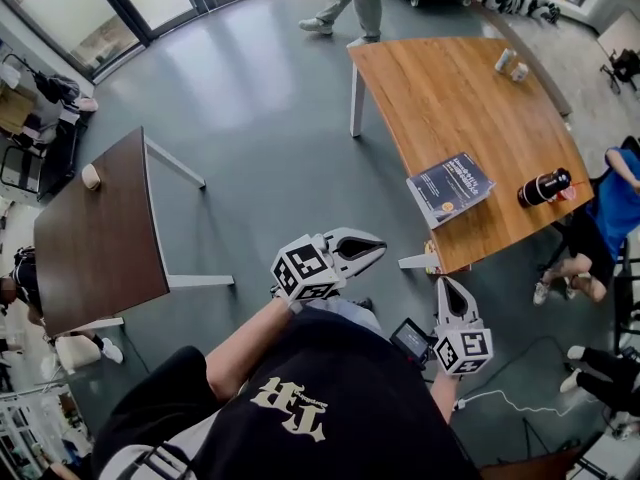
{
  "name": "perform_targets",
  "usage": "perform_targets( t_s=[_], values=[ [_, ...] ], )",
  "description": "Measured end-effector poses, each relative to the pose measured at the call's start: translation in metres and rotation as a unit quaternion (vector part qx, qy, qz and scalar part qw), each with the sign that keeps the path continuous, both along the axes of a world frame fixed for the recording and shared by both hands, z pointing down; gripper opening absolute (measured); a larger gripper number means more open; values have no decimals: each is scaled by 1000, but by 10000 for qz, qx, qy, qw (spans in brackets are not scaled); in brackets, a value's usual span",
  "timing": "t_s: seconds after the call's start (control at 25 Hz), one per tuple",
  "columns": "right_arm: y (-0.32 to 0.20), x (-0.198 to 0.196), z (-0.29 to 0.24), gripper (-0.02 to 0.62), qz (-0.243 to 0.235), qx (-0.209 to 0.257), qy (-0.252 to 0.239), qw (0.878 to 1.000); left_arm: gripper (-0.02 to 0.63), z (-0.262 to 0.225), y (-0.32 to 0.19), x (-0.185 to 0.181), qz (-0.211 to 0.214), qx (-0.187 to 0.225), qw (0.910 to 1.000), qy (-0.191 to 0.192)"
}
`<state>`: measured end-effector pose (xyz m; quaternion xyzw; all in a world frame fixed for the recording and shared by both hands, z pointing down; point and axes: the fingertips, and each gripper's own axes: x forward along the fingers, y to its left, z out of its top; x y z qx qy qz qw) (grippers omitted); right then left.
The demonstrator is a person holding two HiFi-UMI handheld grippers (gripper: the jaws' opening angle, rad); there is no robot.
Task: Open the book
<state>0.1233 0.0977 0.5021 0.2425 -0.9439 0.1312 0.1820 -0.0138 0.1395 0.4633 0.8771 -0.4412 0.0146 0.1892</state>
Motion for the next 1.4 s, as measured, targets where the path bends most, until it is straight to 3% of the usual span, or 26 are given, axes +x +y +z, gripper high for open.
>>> perform_targets(
  t_s=[0.44,0.8,1.0,1.4],
  values=[
    [5,55,-2,-14,468,44,-157,9988,6,1,-6,55,462,-20,9989,-97],
    [-4,108,7,-14,1113,56,-160,9936,6,11,-34,96,1014,-62,9947,-131],
    [2,121,-6,-12,1528,98,-187,9880,6,-2,-43,107,1399,5,9900,-160],
    [-6,145,-1,-12,1915,189,-90,9813,6,7,-59,129,1735,65,9848,-70]
  ],
)
